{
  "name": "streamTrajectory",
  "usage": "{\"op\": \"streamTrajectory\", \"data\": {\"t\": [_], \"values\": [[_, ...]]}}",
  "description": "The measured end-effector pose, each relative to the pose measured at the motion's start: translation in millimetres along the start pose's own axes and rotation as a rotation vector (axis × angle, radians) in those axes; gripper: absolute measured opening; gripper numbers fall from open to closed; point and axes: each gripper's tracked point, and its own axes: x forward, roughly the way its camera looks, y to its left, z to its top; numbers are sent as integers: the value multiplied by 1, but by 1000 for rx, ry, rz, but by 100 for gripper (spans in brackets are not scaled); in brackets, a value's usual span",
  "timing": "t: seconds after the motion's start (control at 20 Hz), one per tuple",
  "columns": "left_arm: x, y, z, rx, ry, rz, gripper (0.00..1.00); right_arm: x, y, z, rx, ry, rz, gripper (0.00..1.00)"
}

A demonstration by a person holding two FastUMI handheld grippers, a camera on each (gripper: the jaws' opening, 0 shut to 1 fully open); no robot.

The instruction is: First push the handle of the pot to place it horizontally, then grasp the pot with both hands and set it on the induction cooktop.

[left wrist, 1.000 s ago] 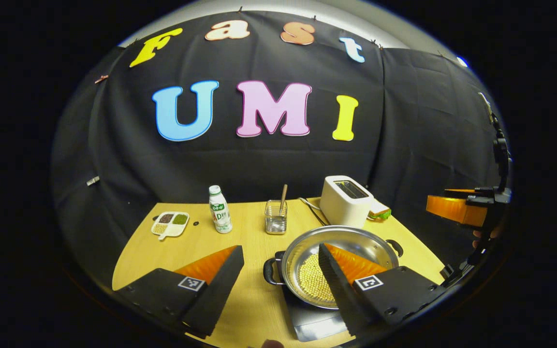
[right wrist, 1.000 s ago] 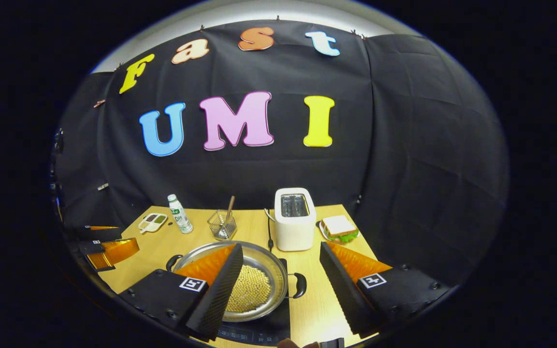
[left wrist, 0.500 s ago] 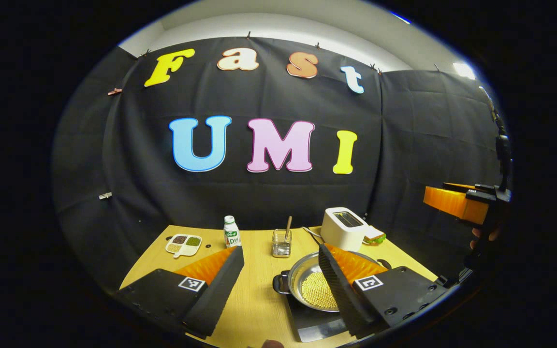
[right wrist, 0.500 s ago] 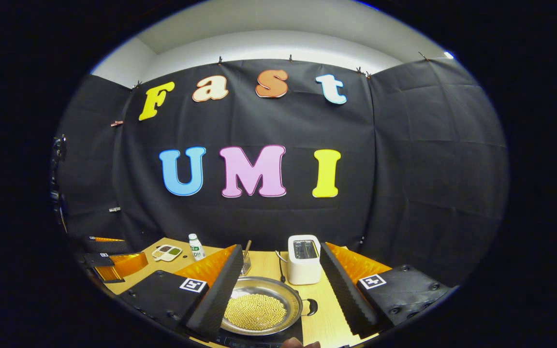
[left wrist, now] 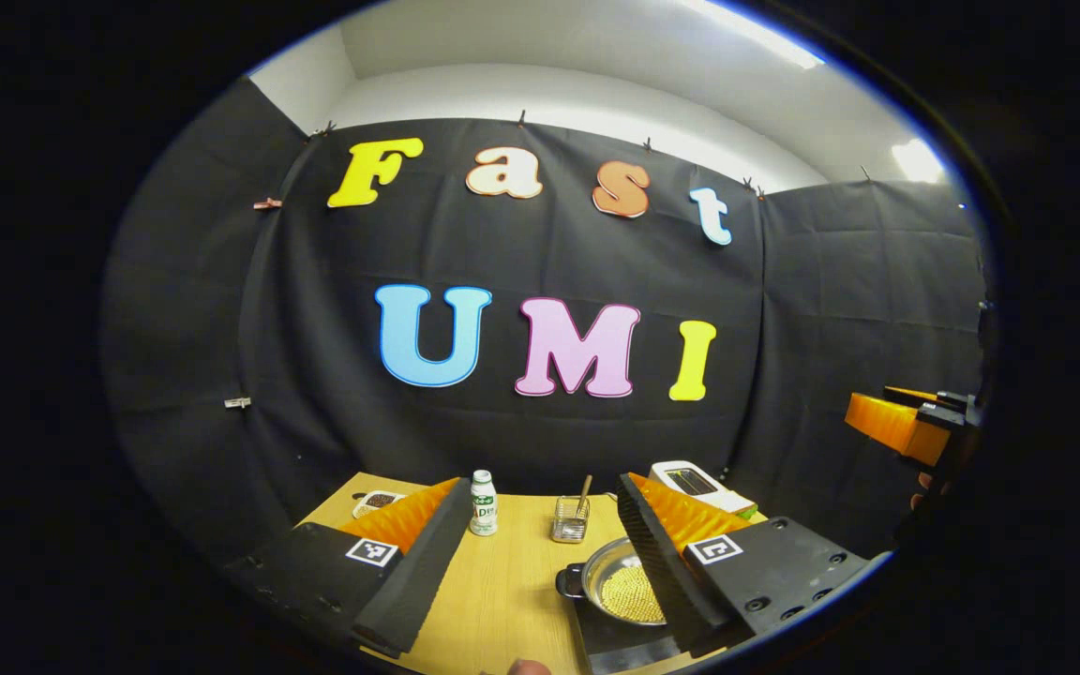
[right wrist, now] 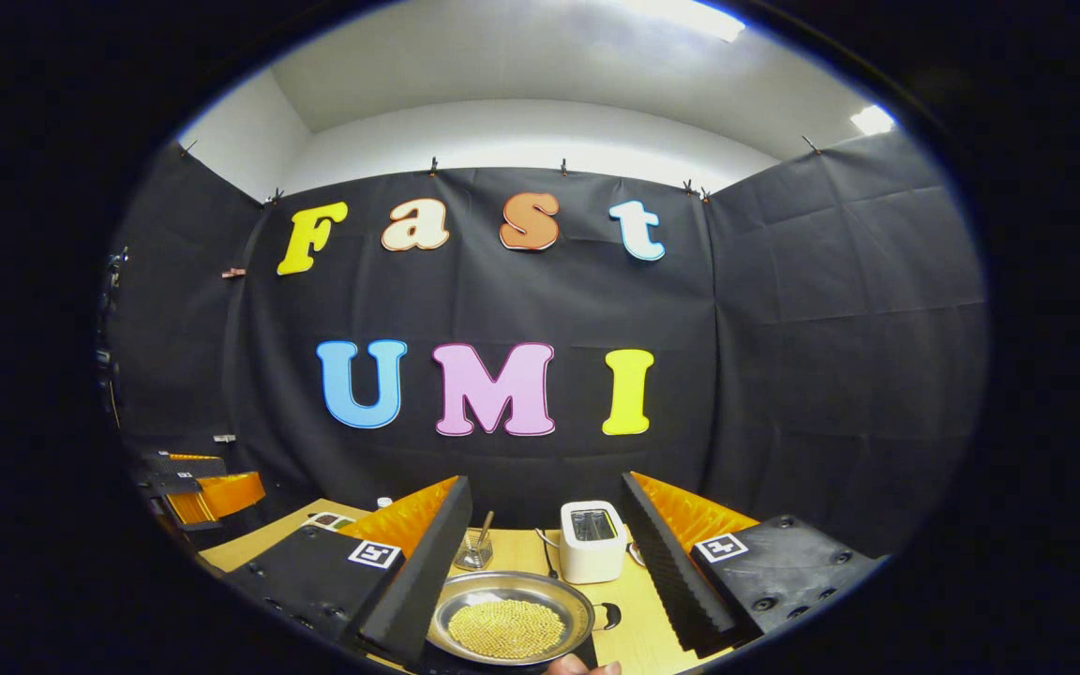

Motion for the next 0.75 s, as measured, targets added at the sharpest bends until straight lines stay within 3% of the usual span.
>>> {"op": "streamTrajectory", "data": {"t": [0.25,0.75], "values": [[-12,18,11,35,-30,21,96,-7,1,-1,-24,2,-7,98],[-19,0,13,68,-29,-23,96,-10,6,-3,-22,12,-3,98]]}}
